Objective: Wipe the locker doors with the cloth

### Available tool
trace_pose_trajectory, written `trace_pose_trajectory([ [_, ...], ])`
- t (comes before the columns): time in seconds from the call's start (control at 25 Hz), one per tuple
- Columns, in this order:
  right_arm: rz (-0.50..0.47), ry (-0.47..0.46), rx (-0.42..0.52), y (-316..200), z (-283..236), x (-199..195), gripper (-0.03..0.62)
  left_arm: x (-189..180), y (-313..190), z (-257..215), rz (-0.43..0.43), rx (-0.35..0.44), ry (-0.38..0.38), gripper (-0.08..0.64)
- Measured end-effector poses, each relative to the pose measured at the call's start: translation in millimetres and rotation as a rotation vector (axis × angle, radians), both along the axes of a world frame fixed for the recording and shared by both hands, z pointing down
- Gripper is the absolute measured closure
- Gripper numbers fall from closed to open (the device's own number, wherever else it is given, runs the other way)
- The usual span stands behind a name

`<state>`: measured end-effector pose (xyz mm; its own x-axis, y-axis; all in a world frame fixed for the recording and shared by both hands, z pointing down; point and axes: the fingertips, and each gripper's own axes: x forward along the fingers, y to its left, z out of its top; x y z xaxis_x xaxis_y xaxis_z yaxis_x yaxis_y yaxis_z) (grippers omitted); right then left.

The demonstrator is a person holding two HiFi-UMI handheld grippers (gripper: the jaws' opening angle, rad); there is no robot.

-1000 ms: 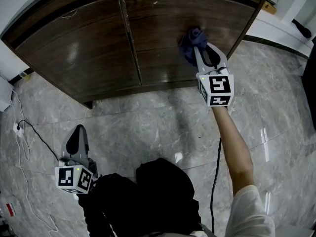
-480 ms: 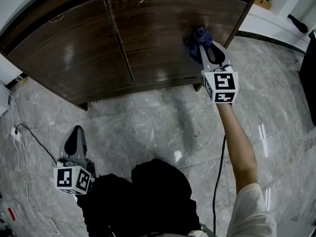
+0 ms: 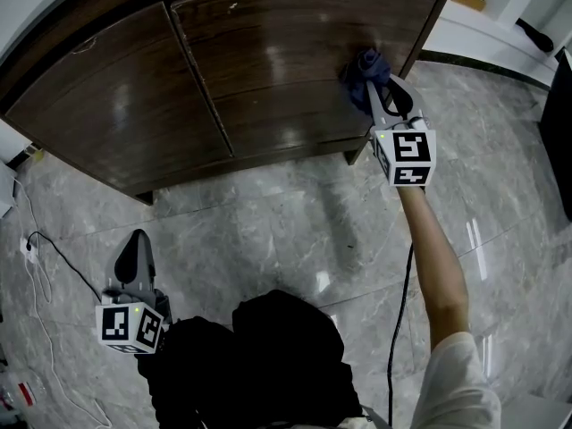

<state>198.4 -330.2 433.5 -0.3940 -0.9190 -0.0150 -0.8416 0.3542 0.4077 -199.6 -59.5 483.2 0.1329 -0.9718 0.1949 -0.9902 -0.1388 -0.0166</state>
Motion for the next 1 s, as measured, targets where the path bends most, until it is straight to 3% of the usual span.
trace_pose_trajectory([
  [1.0,0.052,-0.02,-0.02,-9,10,42,0.506,113,-49,-28,0.254,0.025,-0.046,0.557],
])
